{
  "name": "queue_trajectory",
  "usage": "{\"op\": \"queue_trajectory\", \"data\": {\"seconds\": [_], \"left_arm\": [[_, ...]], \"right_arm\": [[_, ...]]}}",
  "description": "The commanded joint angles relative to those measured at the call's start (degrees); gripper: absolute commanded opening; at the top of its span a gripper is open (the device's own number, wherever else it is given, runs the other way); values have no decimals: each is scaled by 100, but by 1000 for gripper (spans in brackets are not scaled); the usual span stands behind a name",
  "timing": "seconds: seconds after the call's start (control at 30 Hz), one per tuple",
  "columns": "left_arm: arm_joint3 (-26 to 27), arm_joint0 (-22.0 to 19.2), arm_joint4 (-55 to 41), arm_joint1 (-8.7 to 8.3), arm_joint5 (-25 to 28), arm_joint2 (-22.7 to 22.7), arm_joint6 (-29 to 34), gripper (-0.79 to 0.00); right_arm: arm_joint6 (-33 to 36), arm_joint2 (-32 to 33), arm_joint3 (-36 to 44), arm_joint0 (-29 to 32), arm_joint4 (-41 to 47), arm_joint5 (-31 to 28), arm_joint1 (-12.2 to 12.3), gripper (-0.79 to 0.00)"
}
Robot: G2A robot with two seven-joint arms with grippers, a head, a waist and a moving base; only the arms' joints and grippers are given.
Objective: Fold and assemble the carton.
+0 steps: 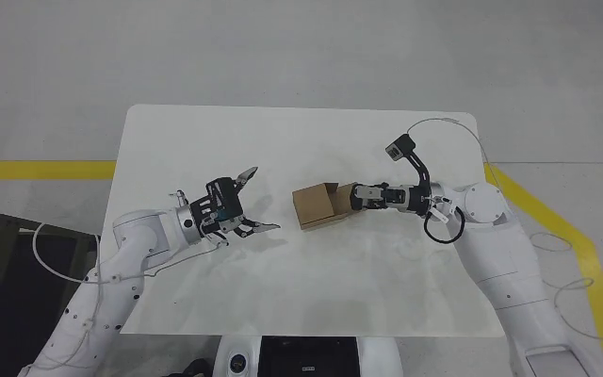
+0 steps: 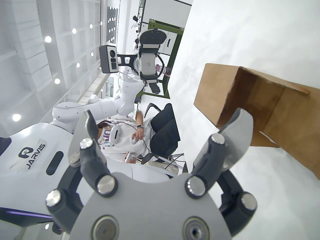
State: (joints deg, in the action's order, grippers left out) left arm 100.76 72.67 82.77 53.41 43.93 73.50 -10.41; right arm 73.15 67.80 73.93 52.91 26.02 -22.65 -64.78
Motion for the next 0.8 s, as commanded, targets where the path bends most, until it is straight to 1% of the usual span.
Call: {"op": "queue_trajectory", "data": {"seconds": [0.0,0.3,0.43,0.53,0.6,0.77], "left_arm": [[0,-1,-22,-1,9,4,20,0],[0,-1,-22,-1,9,4,20,0],[47,52,188,-8,-152,52,92,0],[26,113,473,-10,-116,-46,-108,0],[0,135,688,-6,-36,-187,-391,0],[-248,57,1306,48,-315,-631,-903,0]], "right_arm": [[-21,3,86,34,4,-8,6,0],[-109,-52,296,155,-17,-24,20,0],[-167,-51,345,186,-113,-8,34,0],[-200,-1,419,232,-152,5,56,0],[-228,47,475,280,-173,24,74,0],[-291,183,640,442,-204,55,122,0]]}}
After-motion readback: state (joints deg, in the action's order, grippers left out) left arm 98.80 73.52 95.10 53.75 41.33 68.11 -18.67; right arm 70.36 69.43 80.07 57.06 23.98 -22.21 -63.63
